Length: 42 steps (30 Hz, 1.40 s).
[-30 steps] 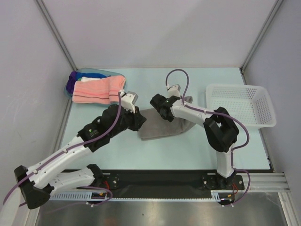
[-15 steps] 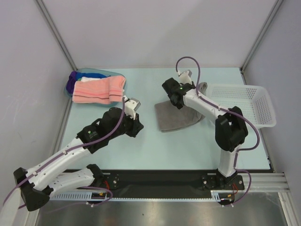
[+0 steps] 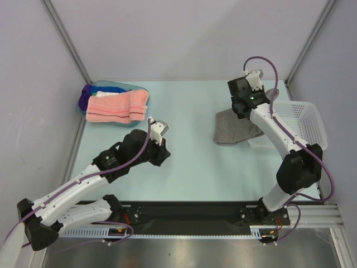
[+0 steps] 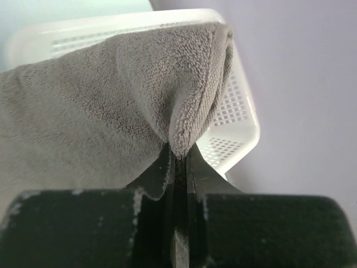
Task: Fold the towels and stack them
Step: Neatly place the folded towel into the bin
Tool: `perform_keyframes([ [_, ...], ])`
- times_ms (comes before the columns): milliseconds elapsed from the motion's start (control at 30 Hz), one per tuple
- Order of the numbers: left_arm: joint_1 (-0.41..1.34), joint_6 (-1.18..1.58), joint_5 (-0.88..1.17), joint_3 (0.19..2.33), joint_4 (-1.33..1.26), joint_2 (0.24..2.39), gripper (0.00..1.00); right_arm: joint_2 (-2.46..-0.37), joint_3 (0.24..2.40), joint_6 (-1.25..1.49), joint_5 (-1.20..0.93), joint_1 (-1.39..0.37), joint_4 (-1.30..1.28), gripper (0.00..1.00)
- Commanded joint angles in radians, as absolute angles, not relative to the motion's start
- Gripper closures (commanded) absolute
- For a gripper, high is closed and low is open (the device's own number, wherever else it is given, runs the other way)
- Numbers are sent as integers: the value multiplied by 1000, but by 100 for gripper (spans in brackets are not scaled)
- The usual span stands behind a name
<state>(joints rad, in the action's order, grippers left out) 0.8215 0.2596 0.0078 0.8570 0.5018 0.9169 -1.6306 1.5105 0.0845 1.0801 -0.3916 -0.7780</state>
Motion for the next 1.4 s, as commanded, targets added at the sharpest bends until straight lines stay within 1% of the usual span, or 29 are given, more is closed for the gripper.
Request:
perform_keyframes([
  [0, 816, 238, 21, 850, 492, 899, 81, -1543, 1451, -26, 1036, -309, -652, 100],
  [100, 816, 236, 17, 851, 492, 905, 81, -1503, 1396, -78, 965, -241, -565, 100],
  [133, 815, 236, 18, 850, 492, 907, 81, -1494, 1359, -95, 919, -191, -545, 100],
  [233, 815, 236, 15, 848, 492, 910, 81, -1485, 1330, -88, 850, -109, -473, 100],
  [367, 816, 242, 28, 839, 491, 905, 82, -1528, 1301, -103, 833, -46, -368, 100],
  [533, 816, 242, 37, 838, 486, 896, 82, -1583, 1244, -152, 833, -18, -246, 100],
  [800, 815, 247, 67, 838, 476, 879, 82, -1627, 1180, -100, 811, 49, -195, 100],
  [967, 815, 248, 69, 836, 474, 868, 82, -1643, 1123, -89, 847, 54, -134, 100],
  [1367, 811, 244, 92, 828, 449, 841, 81, -1742, 1118, -75, 873, 89, -41, 100],
])
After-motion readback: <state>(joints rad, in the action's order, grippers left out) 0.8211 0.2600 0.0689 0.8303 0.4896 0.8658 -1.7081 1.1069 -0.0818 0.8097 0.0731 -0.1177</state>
